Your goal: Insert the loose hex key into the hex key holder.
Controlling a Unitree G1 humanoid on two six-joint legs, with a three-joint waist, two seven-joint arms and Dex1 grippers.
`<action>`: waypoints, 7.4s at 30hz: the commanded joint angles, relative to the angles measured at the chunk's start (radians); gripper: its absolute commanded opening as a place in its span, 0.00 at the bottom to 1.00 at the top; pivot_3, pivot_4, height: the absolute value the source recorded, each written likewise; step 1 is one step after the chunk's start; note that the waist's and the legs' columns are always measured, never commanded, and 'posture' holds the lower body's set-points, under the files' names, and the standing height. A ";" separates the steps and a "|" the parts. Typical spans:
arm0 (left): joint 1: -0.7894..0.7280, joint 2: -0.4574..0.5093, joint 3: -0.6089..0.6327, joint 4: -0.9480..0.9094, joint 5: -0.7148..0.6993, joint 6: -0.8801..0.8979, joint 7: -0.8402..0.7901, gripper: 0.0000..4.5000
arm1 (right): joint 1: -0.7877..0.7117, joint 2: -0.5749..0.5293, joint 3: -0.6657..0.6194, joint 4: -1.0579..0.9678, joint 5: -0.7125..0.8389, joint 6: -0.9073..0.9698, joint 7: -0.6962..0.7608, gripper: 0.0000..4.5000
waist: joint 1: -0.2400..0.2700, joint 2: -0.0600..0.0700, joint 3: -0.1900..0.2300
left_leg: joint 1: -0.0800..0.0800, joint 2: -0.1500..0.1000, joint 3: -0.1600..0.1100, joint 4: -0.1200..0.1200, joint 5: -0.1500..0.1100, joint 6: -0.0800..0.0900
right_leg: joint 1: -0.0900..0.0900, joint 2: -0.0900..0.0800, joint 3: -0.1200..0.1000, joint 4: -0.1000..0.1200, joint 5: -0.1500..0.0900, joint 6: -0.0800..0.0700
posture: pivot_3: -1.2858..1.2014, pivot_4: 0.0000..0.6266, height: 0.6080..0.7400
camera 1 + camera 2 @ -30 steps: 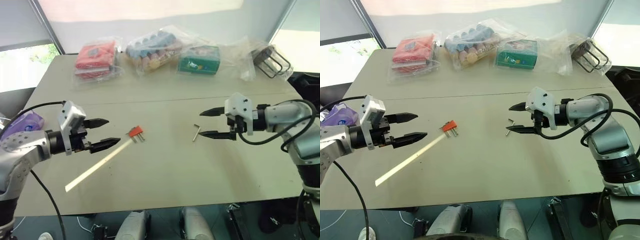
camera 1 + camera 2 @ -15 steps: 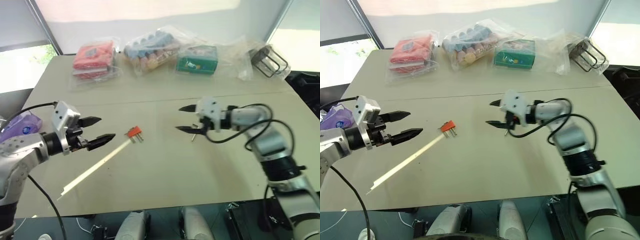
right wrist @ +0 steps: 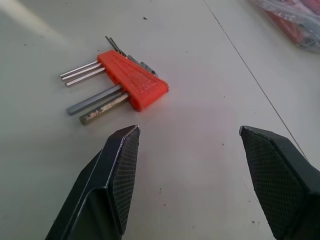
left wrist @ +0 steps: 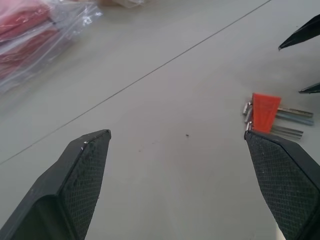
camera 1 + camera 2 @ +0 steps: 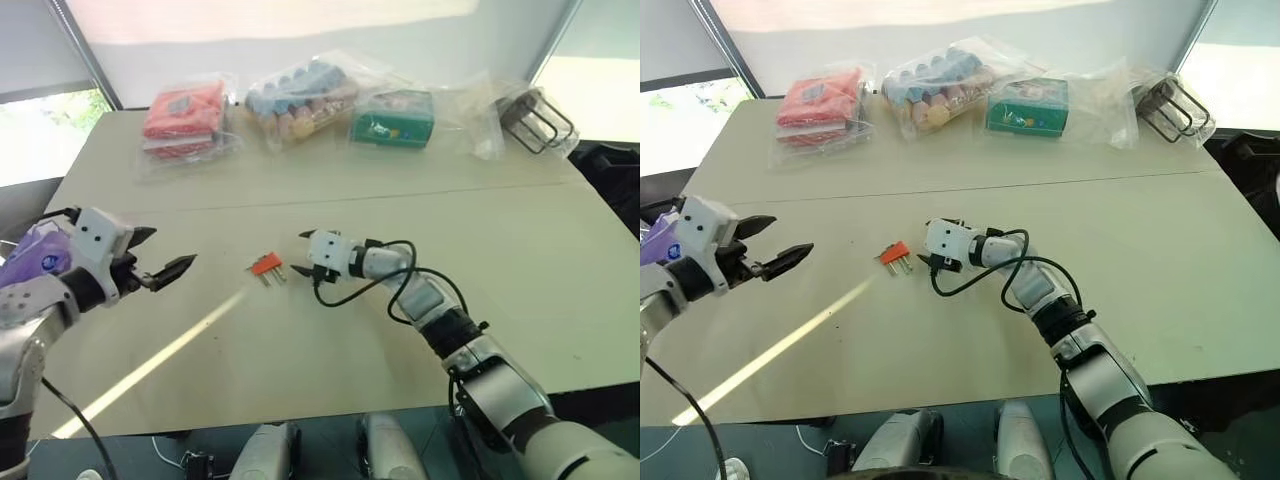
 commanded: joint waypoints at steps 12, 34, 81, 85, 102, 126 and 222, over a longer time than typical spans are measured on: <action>0.042 -0.035 0.072 -0.078 0.017 -0.020 0.041 0.99 | -0.048 0.065 0.044 0.085 -0.067 -0.097 0.029 0.73 | -0.003 0.000 0.000 | 0.000 0.000 0.000 0.000 0.000 0.000 | 0.000 0.000 0.000 0.001 0.000 0.000 | 0.52 0.24 1.00; 0.083 -0.050 0.098 -0.148 0.004 0.004 0.072 0.99 | -0.031 0.173 0.045 0.077 -0.027 -0.011 0.136 0.73 | -0.027 0.000 0.000 | 0.001 0.001 -0.001 -0.003 0.000 0.000 | -0.001 0.001 0.000 0.002 0.000 0.000 | 0.52 0.24 1.00; -0.092 -0.101 -0.021 -0.114 -0.070 0.065 0.059 1.00 | -0.111 -0.014 -0.025 0.078 -0.134 -0.358 -0.084 0.22 | -0.021 0.000 -0.001 | 0.001 -0.001 -0.003 -0.002 0.001 -0.002 | -0.001 0.000 0.000 0.002 0.000 0.000 | 0.52 0.24 1.00; -0.236 -0.149 -0.060 -0.092 -0.208 0.156 0.025 1.00 | -0.139 -0.140 -0.046 0.000 -0.169 -0.558 -0.120 0.22 | -0.025 -0.001 -0.001 | 0.000 0.000 -0.002 -0.003 0.001 -0.003 | -0.002 0.001 0.000 0.003 0.000 0.000 | 0.52 0.24 1.00; -0.573 -0.237 -0.241 0.134 -0.285 0.203 -0.146 1.00 | -0.204 -0.299 -0.104 -0.147 -0.105 -0.760 -0.102 0.22 | -0.025 -0.001 0.000 | 0.000 0.000 -0.001 -0.002 0.002 -0.003 | -0.001 0.001 0.000 0.002 0.000 0.000 | 0.52 0.24 1.00; -0.609 -0.290 -0.259 0.168 -0.292 0.209 -0.185 0.11 | -0.154 -0.308 -0.107 -0.248 -0.081 -0.724 -0.049 0.22 | -0.024 -0.001 0.000 | 0.000 0.000 -0.001 0.000 0.002 -0.003 | -0.001 0.001 0.000 0.002 0.000 0.000 | 0.52 0.24 1.00; -0.573 -0.312 -0.256 0.056 -0.222 0.127 -0.033 0.00 | 0.031 -0.073 -0.374 -0.588 0.436 0.608 -0.339 0.01 | -0.002 -0.004 -0.002 | -0.013 -0.001 0.000 0.005 0.002 -0.003 | -0.017 -0.001 0.000 0.015 0.000 0.000 | 0.52 0.24 1.00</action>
